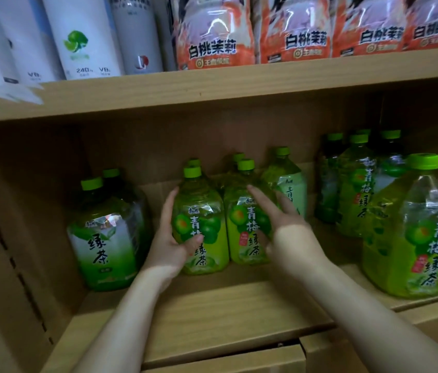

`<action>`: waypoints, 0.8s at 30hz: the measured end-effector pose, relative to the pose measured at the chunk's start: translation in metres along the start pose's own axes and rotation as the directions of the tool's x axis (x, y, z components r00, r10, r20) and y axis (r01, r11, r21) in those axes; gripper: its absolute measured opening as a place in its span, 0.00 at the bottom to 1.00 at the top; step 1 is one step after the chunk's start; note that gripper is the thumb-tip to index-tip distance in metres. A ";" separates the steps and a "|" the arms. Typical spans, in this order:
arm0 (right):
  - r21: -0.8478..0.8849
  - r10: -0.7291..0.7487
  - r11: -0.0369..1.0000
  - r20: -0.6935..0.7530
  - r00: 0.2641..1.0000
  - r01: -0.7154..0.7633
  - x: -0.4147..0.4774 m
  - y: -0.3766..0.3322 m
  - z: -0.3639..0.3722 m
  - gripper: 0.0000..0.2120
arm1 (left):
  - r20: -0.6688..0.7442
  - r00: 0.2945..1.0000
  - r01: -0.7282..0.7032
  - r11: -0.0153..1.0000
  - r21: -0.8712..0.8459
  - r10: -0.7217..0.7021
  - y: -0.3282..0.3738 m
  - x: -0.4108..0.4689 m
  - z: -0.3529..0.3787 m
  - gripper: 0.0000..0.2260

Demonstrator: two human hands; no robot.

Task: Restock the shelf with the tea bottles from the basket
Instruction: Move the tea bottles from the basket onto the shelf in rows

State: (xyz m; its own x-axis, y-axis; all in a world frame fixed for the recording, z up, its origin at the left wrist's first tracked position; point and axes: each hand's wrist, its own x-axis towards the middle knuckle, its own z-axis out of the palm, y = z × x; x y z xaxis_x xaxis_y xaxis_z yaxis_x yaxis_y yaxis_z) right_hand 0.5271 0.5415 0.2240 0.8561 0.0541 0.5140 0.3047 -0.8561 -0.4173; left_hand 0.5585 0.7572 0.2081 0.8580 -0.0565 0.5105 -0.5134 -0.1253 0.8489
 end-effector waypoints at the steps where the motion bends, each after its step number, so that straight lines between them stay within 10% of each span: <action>1: 0.022 0.006 1.000 0.018 1.000 -0.007 0.001 0.000 0.001 0.45 | -0.002 1.000 -0.003 1.000 -0.018 0.003 0.000 0.000 0.000 0.42; 7: 0.193 -0.001 0.981 0.081 0.997 -0.015 -0.006 0.010 -0.018 0.47 | -0.153 0.988 0.039 0.992 0.117 -0.021 0.007 -0.003 0.015 0.43; 11: -0.016 0.000 1.000 -0.354 0.935 -0.006 -0.038 0.022 -0.051 0.33 | -0.233 0.952 -0.054 0.860 0.507 0.197 0.013 -0.009 0.024 0.40; 16: -0.178 0.051 0.956 -0.678 0.733 -0.231 -0.068 0.049 -0.080 0.31 | 0.096 0.891 -0.319 0.460 0.829 0.444 0.018 -0.019 0.041 0.37; 21: 0.250 0.504 0.864 -0.447 0.739 -0.438 -0.077 0.077 -0.098 0.51 | 0.316 0.840 -0.494 0.384 0.780 0.441 0.016 -0.026 0.056 0.29; 24: 0.174 0.485 0.874 -0.378 0.789 -0.454 -0.081 0.082 -0.092 0.53 | 0.398 0.789 -0.605 0.477 0.637 0.469 0.021 -0.031 0.069 0.20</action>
State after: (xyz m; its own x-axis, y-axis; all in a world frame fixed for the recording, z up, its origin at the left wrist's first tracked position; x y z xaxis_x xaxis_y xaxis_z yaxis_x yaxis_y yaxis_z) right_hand 0.4439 0.4199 0.2175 0.6650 -0.5666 0.4866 -0.0495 -0.6835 -0.7282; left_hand 0.5222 0.6884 0.2003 0.4425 -0.4974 0.7462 -0.7541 -0.6567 0.0094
